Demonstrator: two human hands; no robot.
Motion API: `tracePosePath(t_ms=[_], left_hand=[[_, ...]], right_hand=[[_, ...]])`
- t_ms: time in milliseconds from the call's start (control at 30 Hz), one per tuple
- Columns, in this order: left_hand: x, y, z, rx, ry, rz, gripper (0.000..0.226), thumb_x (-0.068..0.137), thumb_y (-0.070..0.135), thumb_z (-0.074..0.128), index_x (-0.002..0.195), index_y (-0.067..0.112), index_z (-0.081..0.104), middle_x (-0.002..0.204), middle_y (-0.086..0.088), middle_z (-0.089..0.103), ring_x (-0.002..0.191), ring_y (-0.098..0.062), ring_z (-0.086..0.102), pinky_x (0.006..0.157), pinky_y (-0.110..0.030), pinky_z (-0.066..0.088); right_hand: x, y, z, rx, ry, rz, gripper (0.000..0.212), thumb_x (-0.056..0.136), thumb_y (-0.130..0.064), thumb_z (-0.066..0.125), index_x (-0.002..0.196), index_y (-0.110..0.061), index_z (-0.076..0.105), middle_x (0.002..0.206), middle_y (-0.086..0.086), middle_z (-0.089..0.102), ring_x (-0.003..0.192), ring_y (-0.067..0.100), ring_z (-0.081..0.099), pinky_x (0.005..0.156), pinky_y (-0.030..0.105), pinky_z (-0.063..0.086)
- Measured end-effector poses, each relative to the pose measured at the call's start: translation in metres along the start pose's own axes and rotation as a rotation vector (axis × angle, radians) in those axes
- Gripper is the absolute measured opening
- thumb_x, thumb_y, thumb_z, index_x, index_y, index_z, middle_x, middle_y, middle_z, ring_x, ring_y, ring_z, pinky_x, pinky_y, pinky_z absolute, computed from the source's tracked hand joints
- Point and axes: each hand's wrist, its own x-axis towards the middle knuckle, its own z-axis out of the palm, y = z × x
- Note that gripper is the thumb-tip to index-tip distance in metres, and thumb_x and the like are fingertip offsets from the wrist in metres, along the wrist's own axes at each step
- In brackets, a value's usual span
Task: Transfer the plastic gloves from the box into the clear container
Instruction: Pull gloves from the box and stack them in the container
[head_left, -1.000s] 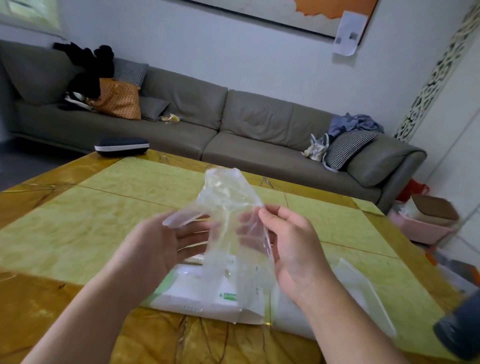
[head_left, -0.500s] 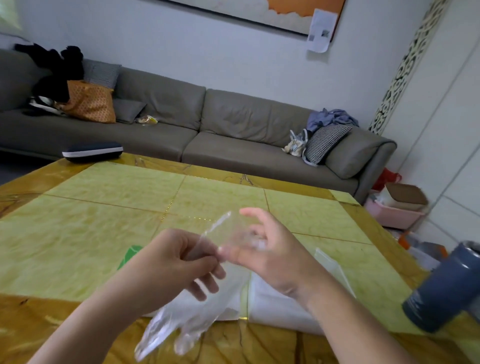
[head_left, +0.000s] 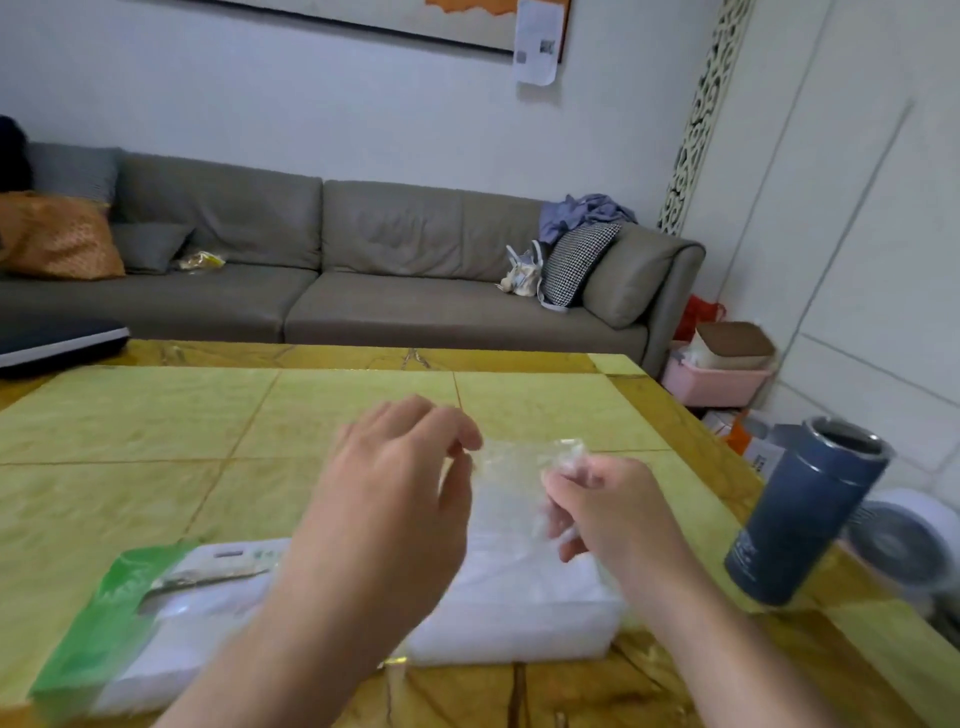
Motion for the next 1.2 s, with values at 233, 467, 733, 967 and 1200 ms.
tracePosePath(t_ms=[233, 467, 733, 967, 1200], left_hand=[[0.001, -0.013, 0.081, 0.201, -0.765, -0.242, 0.047, 0.095, 0.045, 0.064, 0.138, 0.037, 0.049, 0.129, 0.013, 0.055, 0.120, -0.013, 0.055, 0.098, -0.039, 0.052], [0.012, -0.016, 0.087, 0.193, -0.822, -0.287, 0.055, 0.089, 0.051, 0.071, 0.138, 0.042, 0.049, 0.113, 0.020, 0.059, 0.083, -0.003, 0.055, 0.080, -0.024, 0.049], [0.019, -0.010, 0.092, 0.318, -1.010, -0.314, 0.066, 0.089, 0.043, 0.073, 0.147, 0.036, 0.042, 0.126, 0.011, 0.059, 0.099, -0.014, 0.065, 0.091, -0.032, 0.055], [0.017, -0.011, 0.110, 0.369, -1.034, -0.322, 0.047, 0.086, 0.019, 0.062, 0.131, 0.028, 0.053, 0.111, 0.006, 0.058, 0.093, -0.018, 0.063, 0.069, -0.028, 0.050], [0.016, -0.015, 0.108, 0.371, -1.022, -0.250, 0.039, 0.087, 0.036, 0.067, 0.123, 0.026, 0.059, 0.115, 0.004, 0.066, 0.105, -0.020, 0.067, 0.082, -0.032, 0.053]], right_hand=[[0.013, 0.037, -0.009, -0.433, -0.019, -0.052, 0.027, 0.095, -0.024, 0.067, 0.076, -0.005, 0.069, 0.065, 0.003, 0.073, 0.052, 0.018, 0.068, 0.046, 0.032, 0.053], [0.019, 0.039, -0.021, -0.746, 0.072, -0.136, 0.028, 0.093, -0.025, 0.062, 0.066, -0.018, 0.066, 0.065, -0.005, 0.066, 0.057, 0.020, 0.065, 0.051, 0.034, 0.055], [0.023, 0.046, -0.019, -0.789, 0.046, -0.057, 0.015, 0.090, -0.008, 0.067, 0.080, -0.018, 0.062, 0.084, -0.001, 0.064, 0.067, 0.019, 0.065, 0.056, 0.035, 0.059], [-0.007, 0.002, -0.007, -0.885, -0.136, -0.352, 0.035, 0.086, 0.004, 0.068, 0.111, -0.018, 0.056, 0.112, -0.001, 0.054, 0.101, 0.021, 0.056, 0.087, 0.037, 0.056], [-0.001, 0.010, 0.006, -1.035, -0.448, -0.080, 0.041, 0.091, -0.040, 0.075, 0.125, -0.018, 0.069, 0.131, 0.006, 0.061, 0.114, 0.029, 0.067, 0.088, 0.036, 0.053]])
